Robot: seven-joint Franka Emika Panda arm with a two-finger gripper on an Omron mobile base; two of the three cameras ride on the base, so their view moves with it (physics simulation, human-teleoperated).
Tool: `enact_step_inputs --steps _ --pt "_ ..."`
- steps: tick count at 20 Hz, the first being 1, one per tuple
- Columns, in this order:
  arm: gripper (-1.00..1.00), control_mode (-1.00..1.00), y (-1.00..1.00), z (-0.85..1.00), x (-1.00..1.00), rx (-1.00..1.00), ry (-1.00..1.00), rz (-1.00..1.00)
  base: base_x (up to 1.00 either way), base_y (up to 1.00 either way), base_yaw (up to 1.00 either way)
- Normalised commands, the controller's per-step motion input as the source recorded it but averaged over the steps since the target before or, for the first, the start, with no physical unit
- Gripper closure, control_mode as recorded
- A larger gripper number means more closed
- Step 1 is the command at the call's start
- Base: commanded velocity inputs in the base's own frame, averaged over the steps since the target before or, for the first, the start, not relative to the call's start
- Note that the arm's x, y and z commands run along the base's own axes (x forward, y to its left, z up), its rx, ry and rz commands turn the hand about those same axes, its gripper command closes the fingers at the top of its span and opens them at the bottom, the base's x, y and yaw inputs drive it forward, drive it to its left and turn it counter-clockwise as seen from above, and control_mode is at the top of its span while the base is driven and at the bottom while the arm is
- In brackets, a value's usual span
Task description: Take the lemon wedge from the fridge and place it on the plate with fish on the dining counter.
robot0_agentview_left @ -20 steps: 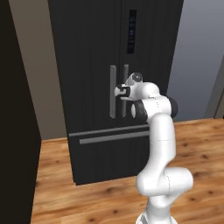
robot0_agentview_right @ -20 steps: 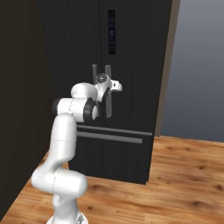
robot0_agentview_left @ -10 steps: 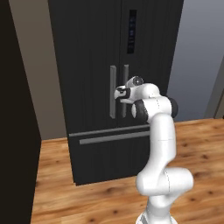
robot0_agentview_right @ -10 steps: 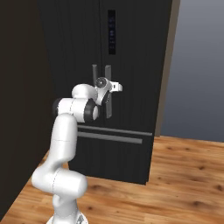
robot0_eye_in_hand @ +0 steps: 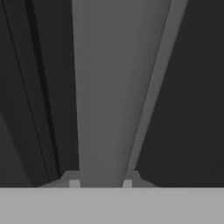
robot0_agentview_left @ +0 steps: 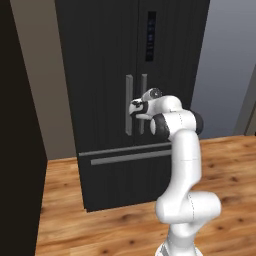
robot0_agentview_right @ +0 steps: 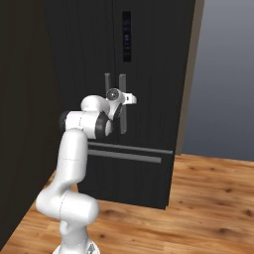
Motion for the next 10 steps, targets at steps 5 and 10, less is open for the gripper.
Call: enact_step_inputs --steps 5,10 --pt "1.00 -1.00 -0.13 0.00 -0.40 0.00 0.00 0.00 0.00 0.00 0.00" --pt "1.00 -1.00 -0.44 0.05 -0.98 0.00 -0.06 -0.07 0.00 0.00 0.00"
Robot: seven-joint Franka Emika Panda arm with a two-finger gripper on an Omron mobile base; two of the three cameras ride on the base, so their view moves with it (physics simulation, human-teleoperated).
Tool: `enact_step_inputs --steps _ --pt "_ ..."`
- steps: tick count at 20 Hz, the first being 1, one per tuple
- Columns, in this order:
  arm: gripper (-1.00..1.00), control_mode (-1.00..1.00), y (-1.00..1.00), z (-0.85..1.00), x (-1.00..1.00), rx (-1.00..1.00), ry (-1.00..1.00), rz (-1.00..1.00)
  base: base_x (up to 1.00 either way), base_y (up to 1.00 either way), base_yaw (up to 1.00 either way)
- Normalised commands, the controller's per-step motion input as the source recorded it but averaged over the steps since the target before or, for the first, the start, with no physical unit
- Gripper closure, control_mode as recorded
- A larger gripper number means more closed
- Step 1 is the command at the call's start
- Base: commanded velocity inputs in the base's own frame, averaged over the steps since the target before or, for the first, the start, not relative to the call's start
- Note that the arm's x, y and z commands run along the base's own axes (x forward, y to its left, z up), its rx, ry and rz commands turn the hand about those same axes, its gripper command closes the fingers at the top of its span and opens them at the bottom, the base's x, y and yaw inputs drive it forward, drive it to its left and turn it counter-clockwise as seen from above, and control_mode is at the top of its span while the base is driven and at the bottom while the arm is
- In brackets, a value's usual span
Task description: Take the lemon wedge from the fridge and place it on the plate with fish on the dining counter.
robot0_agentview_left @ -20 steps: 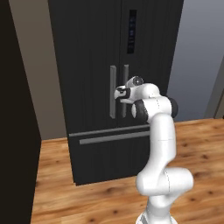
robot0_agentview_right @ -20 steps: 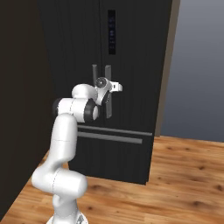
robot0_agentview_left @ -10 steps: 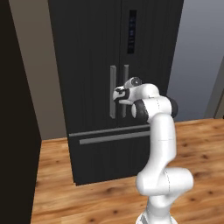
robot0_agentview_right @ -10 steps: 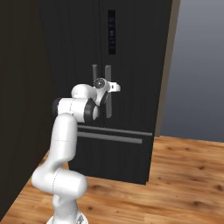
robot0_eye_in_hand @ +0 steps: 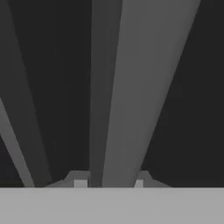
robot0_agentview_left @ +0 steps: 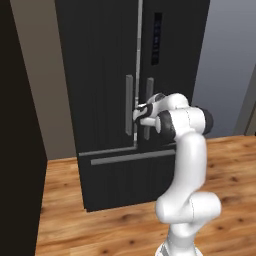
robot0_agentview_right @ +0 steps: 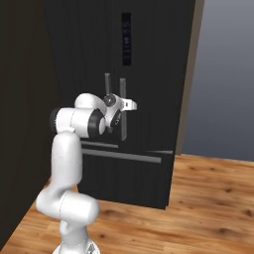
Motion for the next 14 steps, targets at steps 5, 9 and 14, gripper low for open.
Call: enact_step_inputs --steps 5,9,14 --pt "1.00 -1.00 -0.59 0.07 -1.00 0.01 -0.04 -0.15 0.00 0.00 0.00" --pt "1.00 -1.00 -0.70 0.13 -1.00 0.07 -0.01 -0.21 0.00 0.00 0.00" --pt "-1.00 -1.00 -0.67 0.65 -0.99 0.11 0.00 -0.26 0.00 0.00 0.00"
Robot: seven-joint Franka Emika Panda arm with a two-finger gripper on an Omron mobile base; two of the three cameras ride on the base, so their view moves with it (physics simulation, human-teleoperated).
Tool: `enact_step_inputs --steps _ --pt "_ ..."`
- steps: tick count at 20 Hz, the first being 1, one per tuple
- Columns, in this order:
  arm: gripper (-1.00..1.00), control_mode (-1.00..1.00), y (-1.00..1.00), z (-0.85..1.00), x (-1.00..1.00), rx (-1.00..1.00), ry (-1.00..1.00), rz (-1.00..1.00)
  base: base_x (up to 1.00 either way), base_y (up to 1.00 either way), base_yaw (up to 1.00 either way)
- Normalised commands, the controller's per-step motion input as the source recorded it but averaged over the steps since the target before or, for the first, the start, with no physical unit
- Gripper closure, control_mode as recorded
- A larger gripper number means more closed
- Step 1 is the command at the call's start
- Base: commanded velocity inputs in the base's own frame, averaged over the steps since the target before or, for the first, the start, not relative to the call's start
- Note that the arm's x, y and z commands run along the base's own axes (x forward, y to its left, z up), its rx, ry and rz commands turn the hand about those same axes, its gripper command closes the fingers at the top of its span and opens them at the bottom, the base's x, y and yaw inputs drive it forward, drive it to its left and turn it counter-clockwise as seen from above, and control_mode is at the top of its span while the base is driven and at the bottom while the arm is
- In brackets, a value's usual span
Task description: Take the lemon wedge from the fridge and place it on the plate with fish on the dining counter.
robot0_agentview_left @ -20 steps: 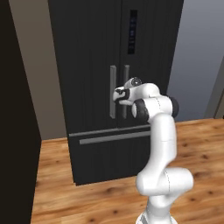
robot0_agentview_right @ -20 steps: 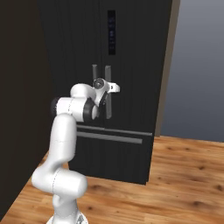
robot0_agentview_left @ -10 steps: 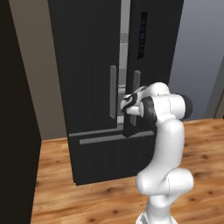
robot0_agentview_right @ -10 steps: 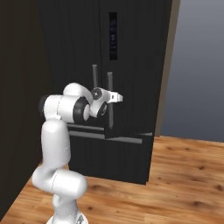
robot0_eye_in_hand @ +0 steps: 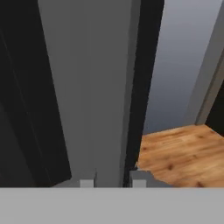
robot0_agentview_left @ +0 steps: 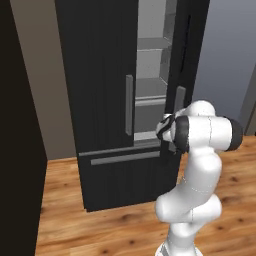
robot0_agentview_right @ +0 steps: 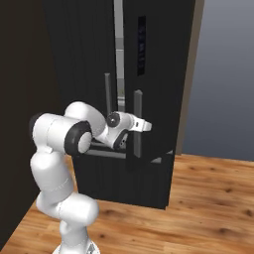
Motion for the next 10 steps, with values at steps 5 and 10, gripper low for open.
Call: enact_step_inputs --steps 5,10 --pt "-1.00 -1.00 -0.26 1.00 -0.63 0.04 0.00 -0.26 0.00 0.00 0.00" --pt "-1.00 -1.00 0.00 1.00 -0.55 0.00 0.00 -0.19 0.00 0.00 0.00"
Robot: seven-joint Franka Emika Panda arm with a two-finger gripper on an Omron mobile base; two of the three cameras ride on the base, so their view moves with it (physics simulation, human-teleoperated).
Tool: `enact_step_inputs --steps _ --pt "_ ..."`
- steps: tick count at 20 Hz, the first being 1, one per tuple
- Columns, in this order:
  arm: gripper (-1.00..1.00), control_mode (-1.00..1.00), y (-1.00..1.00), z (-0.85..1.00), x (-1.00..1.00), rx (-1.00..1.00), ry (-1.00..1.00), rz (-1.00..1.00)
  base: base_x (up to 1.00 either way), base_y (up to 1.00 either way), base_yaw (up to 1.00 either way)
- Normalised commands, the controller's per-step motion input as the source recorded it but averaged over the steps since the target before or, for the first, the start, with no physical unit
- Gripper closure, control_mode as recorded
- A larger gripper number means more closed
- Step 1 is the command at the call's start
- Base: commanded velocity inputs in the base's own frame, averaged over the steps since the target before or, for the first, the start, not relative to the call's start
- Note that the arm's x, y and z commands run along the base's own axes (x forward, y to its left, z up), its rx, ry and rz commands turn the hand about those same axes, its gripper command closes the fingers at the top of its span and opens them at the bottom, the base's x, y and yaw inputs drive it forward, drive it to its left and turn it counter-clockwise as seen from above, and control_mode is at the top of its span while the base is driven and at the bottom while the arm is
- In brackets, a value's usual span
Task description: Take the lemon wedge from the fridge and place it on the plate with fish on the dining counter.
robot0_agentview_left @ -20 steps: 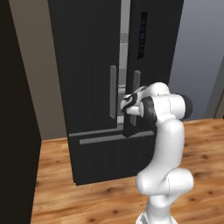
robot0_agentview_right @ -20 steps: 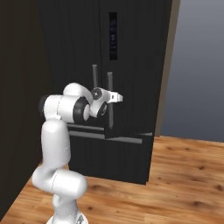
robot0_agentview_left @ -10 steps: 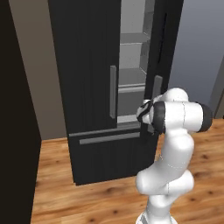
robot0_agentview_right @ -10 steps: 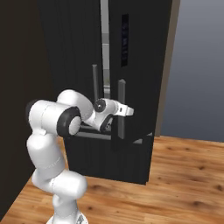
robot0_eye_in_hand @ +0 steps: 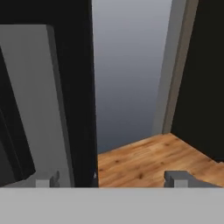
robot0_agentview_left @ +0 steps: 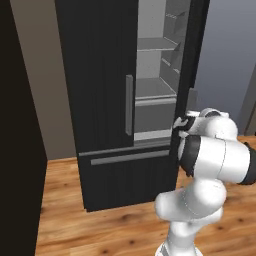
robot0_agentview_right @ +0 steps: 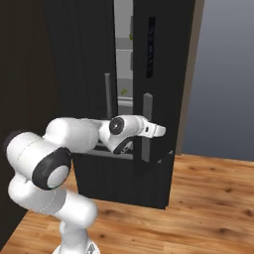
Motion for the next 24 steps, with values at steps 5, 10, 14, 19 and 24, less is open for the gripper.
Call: enact_step_inputs --steps 5,10,14,19,24 --pt "-1.00 -1.00 0.12 1.00 -0.86 0.00 0.00 -0.08 0.00 0.00 0.00" --pt "-1.00 -1.00 0.66 1.00 -0.84 0.02 0.02 0.00 0.00 0.00 0.00" --pt "-1.00 -1.00 0.78 1.00 -0.51 0.01 0.01 0.00 0.00 0.00 0.00" --pt "-1.00 -1.00 0.84 0.96 -0.20 0.06 0.29 0.00 0.00 0.00 0.00" --pt "-1.00 -1.00 0.71 0.09 0.15 0.03 0.10 0.02 0.00 0.00 0.00"
